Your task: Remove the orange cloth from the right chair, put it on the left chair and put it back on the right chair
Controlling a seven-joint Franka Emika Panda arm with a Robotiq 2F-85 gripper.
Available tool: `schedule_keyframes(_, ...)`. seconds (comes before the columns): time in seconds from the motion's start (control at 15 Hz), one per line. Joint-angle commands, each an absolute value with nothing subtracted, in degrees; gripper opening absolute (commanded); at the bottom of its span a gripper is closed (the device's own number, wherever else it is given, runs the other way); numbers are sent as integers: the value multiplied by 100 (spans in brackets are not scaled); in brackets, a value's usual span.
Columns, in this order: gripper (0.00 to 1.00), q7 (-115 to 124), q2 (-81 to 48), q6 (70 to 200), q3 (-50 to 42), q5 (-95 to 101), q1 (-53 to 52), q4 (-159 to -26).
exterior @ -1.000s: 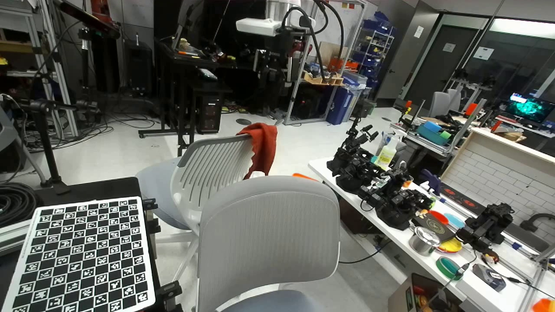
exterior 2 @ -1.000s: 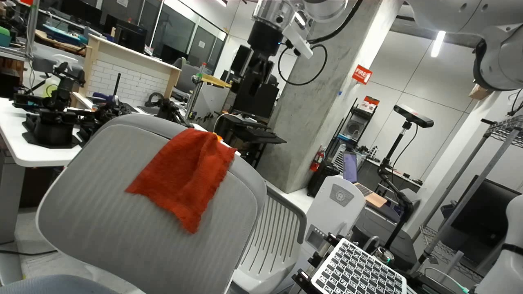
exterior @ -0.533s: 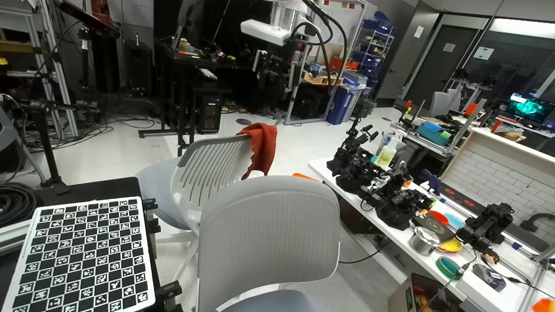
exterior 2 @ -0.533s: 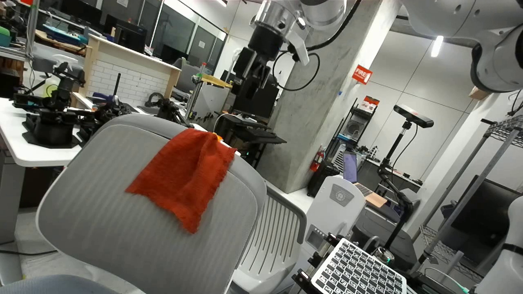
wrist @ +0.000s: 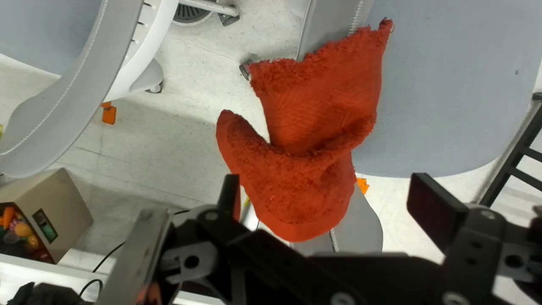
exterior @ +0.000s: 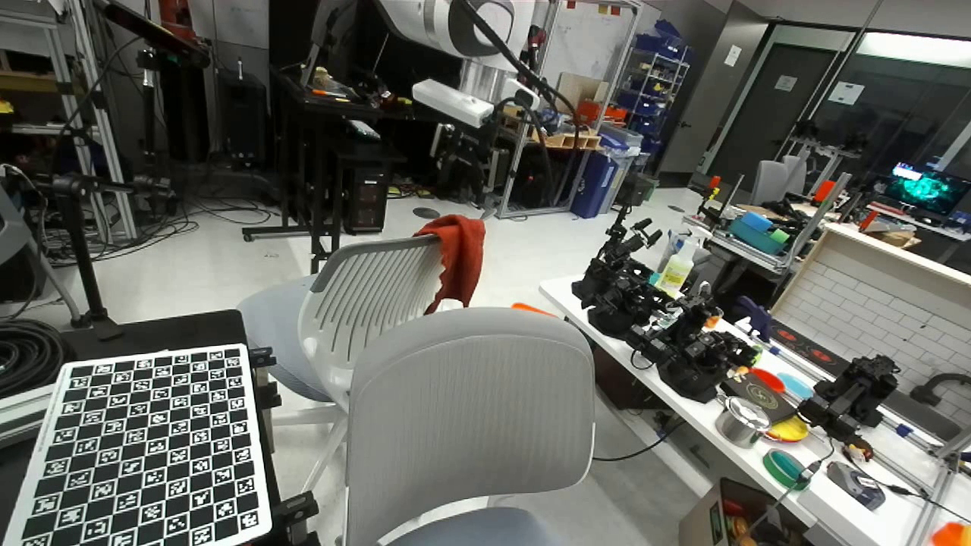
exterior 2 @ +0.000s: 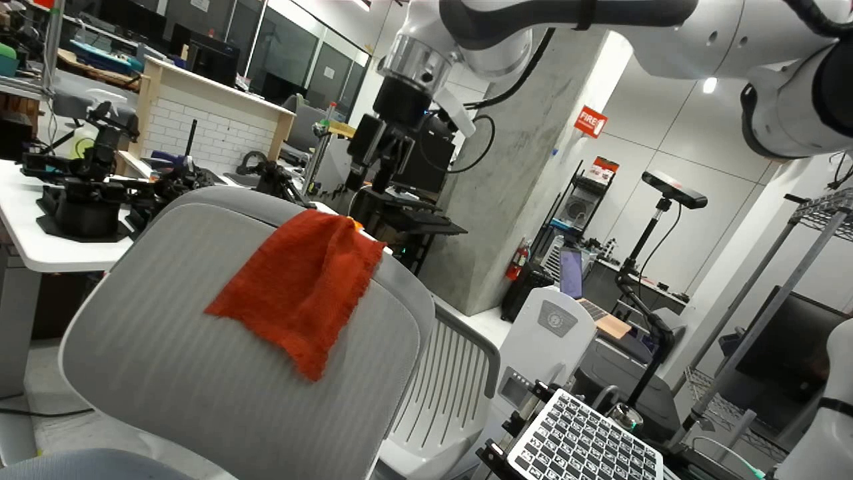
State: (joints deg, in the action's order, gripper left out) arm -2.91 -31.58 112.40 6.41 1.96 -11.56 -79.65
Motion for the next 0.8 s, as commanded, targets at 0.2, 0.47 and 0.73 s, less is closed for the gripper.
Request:
schedule_keyframes(0.2, 100, -106, -3741, 11468, 647, 294, -1333, -7955)
schedule_keyframes(0.47, 68, -30, -3856, 11380, 632, 299, -1375, -7855)
schedule_keyframes(0.73, 38, 1, -3715, 11352, 597, 365, -1365, -7885)
